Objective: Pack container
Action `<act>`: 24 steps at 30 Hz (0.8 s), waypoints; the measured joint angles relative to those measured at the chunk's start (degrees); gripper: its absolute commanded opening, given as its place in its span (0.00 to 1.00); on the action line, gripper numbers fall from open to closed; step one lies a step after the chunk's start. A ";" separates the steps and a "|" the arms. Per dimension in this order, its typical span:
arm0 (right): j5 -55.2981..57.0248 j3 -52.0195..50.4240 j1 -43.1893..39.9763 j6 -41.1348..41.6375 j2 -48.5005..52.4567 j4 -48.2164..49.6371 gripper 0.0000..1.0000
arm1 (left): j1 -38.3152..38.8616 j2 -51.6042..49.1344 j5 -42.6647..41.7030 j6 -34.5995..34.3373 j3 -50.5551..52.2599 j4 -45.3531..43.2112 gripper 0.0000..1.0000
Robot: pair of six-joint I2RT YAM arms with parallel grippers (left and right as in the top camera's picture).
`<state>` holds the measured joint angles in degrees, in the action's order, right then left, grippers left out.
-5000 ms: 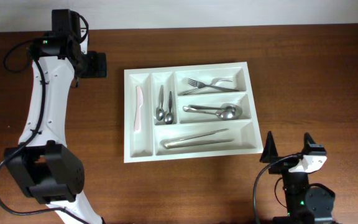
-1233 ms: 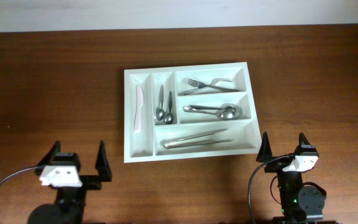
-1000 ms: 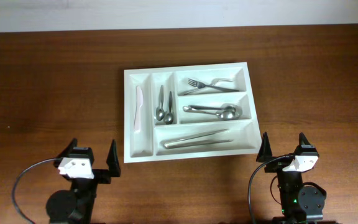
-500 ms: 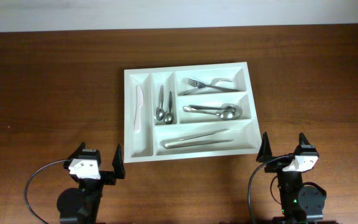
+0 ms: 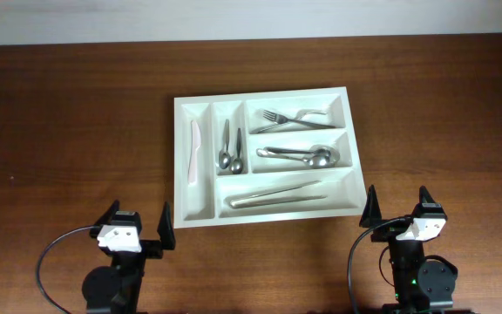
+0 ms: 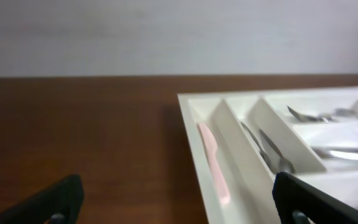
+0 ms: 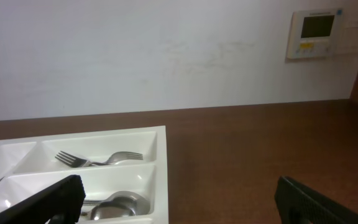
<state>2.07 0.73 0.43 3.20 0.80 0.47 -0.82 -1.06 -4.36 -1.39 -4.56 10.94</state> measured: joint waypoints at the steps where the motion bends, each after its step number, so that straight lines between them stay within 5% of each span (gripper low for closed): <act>1: 0.00 0.00 0.00 0.02 0.00 0.00 0.99 | 0.00 0.02 0.61 0.00 0.22 -0.79 0.99; 24: 0.00 0.00 0.00 0.00 0.00 0.00 0.99 | 0.00 0.11 5.07 0.00 1.31 -2.12 0.99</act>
